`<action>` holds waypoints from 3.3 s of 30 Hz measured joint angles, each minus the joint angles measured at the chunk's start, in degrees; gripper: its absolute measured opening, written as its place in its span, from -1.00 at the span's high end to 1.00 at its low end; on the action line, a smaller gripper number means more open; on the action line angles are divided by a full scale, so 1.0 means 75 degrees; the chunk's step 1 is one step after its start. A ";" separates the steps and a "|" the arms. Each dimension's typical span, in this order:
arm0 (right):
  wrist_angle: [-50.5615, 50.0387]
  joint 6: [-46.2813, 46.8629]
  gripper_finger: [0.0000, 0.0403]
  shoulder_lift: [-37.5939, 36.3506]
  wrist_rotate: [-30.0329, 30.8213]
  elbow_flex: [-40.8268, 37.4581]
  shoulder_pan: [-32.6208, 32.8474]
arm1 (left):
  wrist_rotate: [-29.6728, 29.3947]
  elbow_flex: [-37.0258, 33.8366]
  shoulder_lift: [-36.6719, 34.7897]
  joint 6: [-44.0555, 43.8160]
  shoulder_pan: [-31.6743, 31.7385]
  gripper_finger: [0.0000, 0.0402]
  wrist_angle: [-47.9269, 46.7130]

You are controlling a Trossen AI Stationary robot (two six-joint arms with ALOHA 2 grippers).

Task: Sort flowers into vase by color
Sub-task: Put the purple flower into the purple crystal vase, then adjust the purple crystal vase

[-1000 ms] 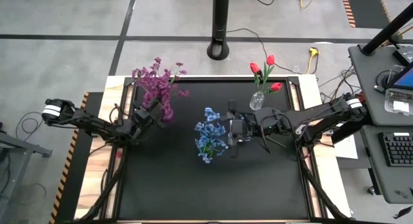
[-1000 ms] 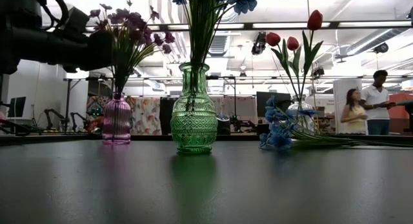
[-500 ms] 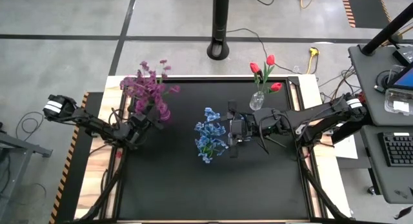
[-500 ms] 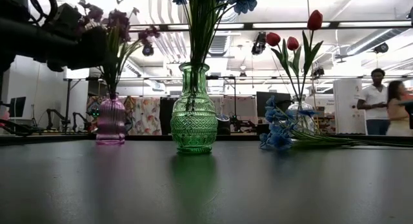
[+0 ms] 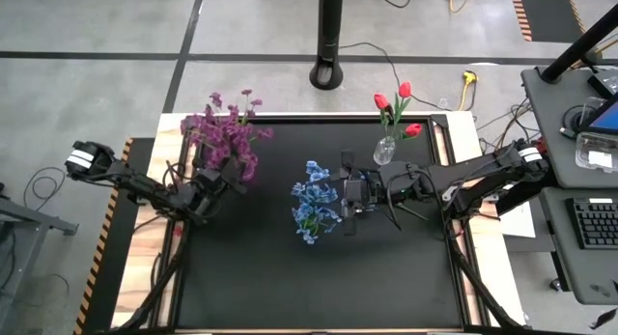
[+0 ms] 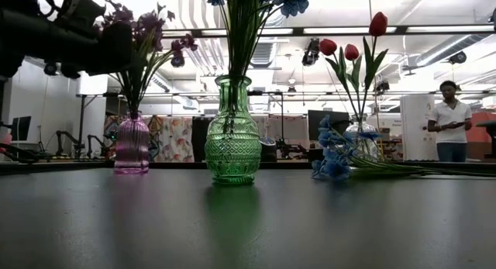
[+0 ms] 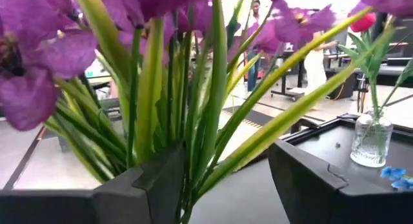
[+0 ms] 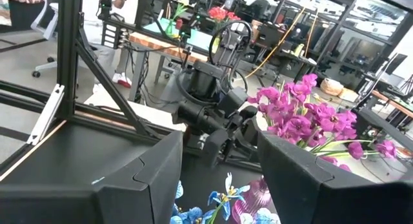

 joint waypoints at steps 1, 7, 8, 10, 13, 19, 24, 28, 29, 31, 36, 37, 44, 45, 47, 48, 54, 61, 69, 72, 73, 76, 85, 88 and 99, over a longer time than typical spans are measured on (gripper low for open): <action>-0.0011 -0.0003 0.04 0.0000 -0.0003 0.0000 0.0000 | 0.0000 0.0024 0.0000 -0.0001 -0.0035 -0.05 -0.0015; -0.0025 -0.0006 0.04 0.0000 -0.0003 0.0000 0.0000 | -0.0761 0.0050 0.0024 0.0047 -0.0274 -0.26 -0.0132; -0.0023 -0.0008 0.04 0.0000 -0.0001 0.0000 0.0000 | -0.0760 0.0050 0.0029 0.0050 -0.0328 -0.29 -0.0197; -0.0023 -0.0038 0.04 0.0000 -0.0003 0.0000 0.0000 | -0.0755 0.0050 0.0032 0.0053 -0.0407 -0.33 -0.0269; -0.0023 -0.0060 0.04 0.0000 -0.0002 0.0000 0.0000 | -0.0808 0.0050 0.0040 0.0034 -0.0454 -0.35 -0.0316; -0.0020 -0.0061 0.04 0.0000 0.0000 0.0000 0.0000 | -0.0816 0.0050 0.0119 -0.0124 -0.0460 -0.36 -0.0331; -0.0020 -0.0061 0.04 0.0000 0.0000 0.0000 0.0000 | -0.0817 0.0051 0.0134 -0.0628 -0.0476 -0.36 -0.0346; -0.0020 -0.0061 0.04 0.0000 0.0000 0.0000 0.0000 | -0.0822 0.0058 0.0134 -0.0857 -0.0547 -0.36 -0.0349; -0.0017 -0.0061 0.04 0.0000 0.0000 0.0000 0.0000 | -0.0824 0.0058 0.0134 -0.0909 -0.0547 -0.36 -0.0349; -0.0017 -0.0061 0.04 0.0000 0.0000 0.0000 0.0000 | -0.0952 0.0058 0.0134 -0.1075 -0.0551 -0.36 -0.0351; -0.0017 -0.0063 0.04 0.0000 0.0000 0.0000 0.0000 | -0.1292 0.0058 0.0134 -0.1261 -0.0671 -0.36 -0.0372; -0.0017 -0.0063 0.04 0.0000 0.0002 0.0000 0.0000 | -0.1355 0.0058 0.0134 -0.1332 -0.0703 -0.36 -0.0372; -0.0017 -0.0068 0.04 0.0000 0.0150 0.0027 0.0000 | -0.1425 0.0058 0.0134 -0.1538 -0.0824 -0.36 -0.0369; -0.0017 -0.0067 0.04 -0.0003 0.0178 0.0029 0.0000 | -0.1425 0.0058 0.0132 -0.1648 -0.0827 -0.36 -0.0369; -0.0020 -0.0067 0.04 -0.0009 0.0178 0.0029 0.0000 | -0.1483 0.0058 0.0128 -0.1926 -0.0827 -0.36 -0.0367; -0.0020 -0.0070 0.04 -0.0009 0.0178 0.0029 0.0000 | -0.1564 0.0058 0.0128 -0.2068 -0.0824 -0.36 -0.0364; -0.0020 -0.0052 0.04 -0.0009 0.0181 0.0029 0.0000 | -0.1601 0.0058 0.0128 -0.2183 -0.0848 -0.36 -0.0364; -0.0017 -0.0009 0.04 -0.0009 0.0184 0.0032 0.0000 | -0.1526 0.0058 0.0226 -0.2645 -0.0934 -0.36 -0.0420; 0.0012 -0.0006 0.04 -0.0009 0.0187 0.0035 0.0000 | -0.1333 0.0125 0.0395 -0.2919 -0.1057 -0.36 -0.0427; 0.0006 -0.0006 0.04 -0.0009 0.0187 0.0038 0.0000 | -0.1524 0.0125 0.0486 -0.2914 -0.1057 -0.36 -0.0428; 0.0006 -0.0006 0.04 -0.0009 0.0187 0.0038 0.0001 | -0.1679 0.0125 0.0539 -0.2928 -0.1057 -0.36 -0.0433; 0.0002 -0.0004 0.04 -0.0009 0.0187 0.0038 0.0001 | -0.1713 0.0125 0.0694 -0.3007 -0.1059 -0.36 -0.0431; -0.0094 0.0153 0.04 -0.0030 0.0658 0.0038 0.0006 | -0.1388 0.0122 0.1030 -0.2553 -0.1382 -0.36 -0.0662; -0.0246 0.0297 0.04 -0.0095 0.0984 0.0038 0.0006 | -0.1589 0.0161 0.1090 -0.2391 -0.1411 -0.36 -0.0645; -0.1459 0.1345 0.04 -0.0358 0.1011 0.0143 0.0003 | -0.1996 0.0212 0.0885 -0.1426 -0.3207 -0.36 -0.0644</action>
